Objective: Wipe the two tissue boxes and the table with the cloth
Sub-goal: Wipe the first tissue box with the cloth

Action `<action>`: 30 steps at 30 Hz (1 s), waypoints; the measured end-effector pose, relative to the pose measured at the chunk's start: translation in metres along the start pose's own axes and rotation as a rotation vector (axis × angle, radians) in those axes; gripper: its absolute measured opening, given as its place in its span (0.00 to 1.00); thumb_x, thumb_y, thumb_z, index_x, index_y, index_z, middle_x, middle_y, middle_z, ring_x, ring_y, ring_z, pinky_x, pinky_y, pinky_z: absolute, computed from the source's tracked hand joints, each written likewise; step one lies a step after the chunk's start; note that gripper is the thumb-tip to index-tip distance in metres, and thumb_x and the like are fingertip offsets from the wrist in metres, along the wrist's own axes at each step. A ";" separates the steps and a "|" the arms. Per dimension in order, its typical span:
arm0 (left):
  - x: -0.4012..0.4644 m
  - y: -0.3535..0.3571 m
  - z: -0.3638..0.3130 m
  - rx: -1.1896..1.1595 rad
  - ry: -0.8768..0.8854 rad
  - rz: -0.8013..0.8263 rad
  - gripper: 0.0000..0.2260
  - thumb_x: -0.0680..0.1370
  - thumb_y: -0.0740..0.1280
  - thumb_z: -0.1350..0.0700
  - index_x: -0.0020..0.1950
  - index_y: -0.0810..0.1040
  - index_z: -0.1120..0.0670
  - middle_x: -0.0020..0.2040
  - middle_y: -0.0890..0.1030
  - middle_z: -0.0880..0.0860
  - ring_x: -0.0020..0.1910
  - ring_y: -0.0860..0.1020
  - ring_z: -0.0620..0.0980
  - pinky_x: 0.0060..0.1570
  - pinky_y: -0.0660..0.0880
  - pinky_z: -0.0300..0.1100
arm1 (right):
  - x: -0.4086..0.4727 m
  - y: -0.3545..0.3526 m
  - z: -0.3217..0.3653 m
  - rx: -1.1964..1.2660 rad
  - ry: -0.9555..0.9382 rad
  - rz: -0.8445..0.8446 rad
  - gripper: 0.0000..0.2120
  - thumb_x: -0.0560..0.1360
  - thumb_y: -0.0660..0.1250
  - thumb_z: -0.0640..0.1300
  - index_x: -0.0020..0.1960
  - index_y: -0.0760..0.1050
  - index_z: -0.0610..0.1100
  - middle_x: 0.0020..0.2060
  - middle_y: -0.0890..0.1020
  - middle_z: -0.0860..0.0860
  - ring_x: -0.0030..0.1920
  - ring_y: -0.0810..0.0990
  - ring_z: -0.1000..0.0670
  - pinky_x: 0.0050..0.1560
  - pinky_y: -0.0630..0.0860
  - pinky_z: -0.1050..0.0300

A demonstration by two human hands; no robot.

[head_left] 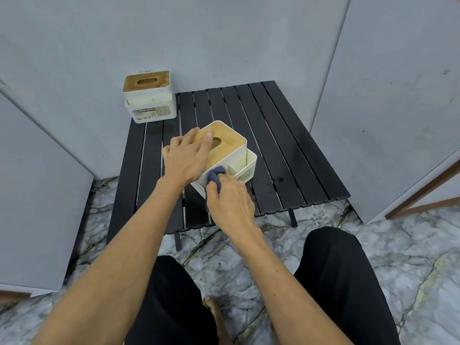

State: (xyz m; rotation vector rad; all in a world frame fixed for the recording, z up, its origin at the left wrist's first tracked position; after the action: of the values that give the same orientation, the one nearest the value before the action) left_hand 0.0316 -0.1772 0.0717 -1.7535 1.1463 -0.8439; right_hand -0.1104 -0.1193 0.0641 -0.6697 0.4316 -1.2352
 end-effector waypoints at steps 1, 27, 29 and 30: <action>0.000 0.000 0.000 0.004 0.001 -0.003 0.29 0.81 0.40 0.34 0.76 0.68 0.37 0.80 0.62 0.44 0.75 0.59 0.52 0.72 0.51 0.56 | 0.002 -0.002 0.001 0.032 0.014 0.014 0.10 0.80 0.55 0.47 0.46 0.72 0.44 0.50 0.77 0.48 0.51 0.73 0.45 0.43 0.67 0.51; 0.011 -0.002 -0.001 0.193 0.030 0.132 0.23 0.81 0.49 0.32 0.76 0.59 0.32 0.81 0.58 0.43 0.79 0.55 0.54 0.73 0.51 0.64 | 0.033 -0.053 -0.046 0.296 -0.072 -0.126 0.10 0.80 0.56 0.41 0.53 0.76 0.46 0.39 0.79 0.50 0.39 0.78 0.50 0.41 0.77 0.51; 0.010 -0.004 -0.005 0.199 0.045 0.073 0.22 0.81 0.52 0.33 0.75 0.64 0.34 0.80 0.60 0.44 0.79 0.56 0.55 0.73 0.52 0.64 | 0.029 -0.058 -0.049 0.343 -0.054 -0.064 0.09 0.80 0.57 0.41 0.50 0.76 0.47 0.35 0.78 0.51 0.37 0.76 0.52 0.37 0.74 0.56; 0.008 -0.005 -0.009 0.207 0.070 0.004 0.22 0.81 0.55 0.35 0.74 0.67 0.36 0.79 0.62 0.45 0.78 0.57 0.56 0.72 0.54 0.64 | 0.028 -0.060 -0.050 0.366 -0.038 -0.044 0.10 0.79 0.57 0.40 0.50 0.77 0.46 0.35 0.78 0.50 0.37 0.76 0.53 0.37 0.73 0.58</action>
State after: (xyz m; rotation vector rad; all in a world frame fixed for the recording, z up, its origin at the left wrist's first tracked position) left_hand 0.0280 -0.1860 0.0808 -1.5616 1.0667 -0.9918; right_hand -0.1774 -0.1686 0.0695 -0.3899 0.1520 -1.2989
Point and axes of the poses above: each hand's wrist, its own x-axis towards the middle knuckle, its own y-axis out of the palm, z = x × y, the point moved 1 cm from there along x, towards the middle knuckle
